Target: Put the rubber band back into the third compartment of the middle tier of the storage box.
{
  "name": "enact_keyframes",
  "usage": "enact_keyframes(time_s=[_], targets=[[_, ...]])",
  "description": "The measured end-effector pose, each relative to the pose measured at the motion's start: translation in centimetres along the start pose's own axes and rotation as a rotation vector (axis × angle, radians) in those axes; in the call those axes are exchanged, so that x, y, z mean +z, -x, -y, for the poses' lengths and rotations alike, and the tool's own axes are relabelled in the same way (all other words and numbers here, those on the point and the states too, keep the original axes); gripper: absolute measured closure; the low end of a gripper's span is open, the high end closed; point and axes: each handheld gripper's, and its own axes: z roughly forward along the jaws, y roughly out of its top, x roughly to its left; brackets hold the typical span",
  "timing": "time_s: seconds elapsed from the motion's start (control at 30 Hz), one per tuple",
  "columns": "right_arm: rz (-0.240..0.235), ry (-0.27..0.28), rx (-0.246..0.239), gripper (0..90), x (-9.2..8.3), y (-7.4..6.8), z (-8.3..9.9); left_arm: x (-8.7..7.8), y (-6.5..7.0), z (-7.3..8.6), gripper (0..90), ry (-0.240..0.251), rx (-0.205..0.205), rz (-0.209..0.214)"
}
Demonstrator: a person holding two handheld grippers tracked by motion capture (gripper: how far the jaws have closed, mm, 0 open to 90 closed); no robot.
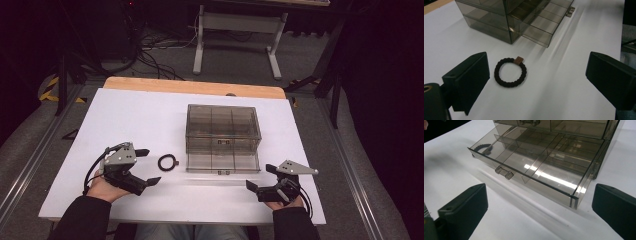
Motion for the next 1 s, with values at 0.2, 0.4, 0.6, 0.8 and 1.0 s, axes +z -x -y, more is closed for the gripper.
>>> enact_keyframes(time_s=[0.2, 0.4, 0.6, 0.8, 1.0], targets=[[0.001, 0.000, 0.003, 0.7, 0.0, 0.0, 0.0, 0.5, -0.2, -0.5, 6.2, -0.005, 0.004, 0.004], [0.001, 0.001, 0.002, 0.7, 0.0, 0.0, 0.0, 1.1, -0.4, -1.0, 6.4, -0.015, 0.007, 0.009], [0.002, 0.001, 0.002, 0.7, 0.0, 0.0, 0.0, 1.9, -0.6, -1.4, 6.7, -0.016, 0.012, 0.014], [0.000, -0.001, -0.002, 0.7, 0.0, 0.0, 0.0, 2.6, -0.8, -1.5, 7.4, -0.019, 0.008, 0.014], [0.000, -0.003, 0.000, 0.7, 0.0, -0.1, 0.0, 3.3, -1.1, -1.4, 8.9, -0.025, -0.007, 0.013]])
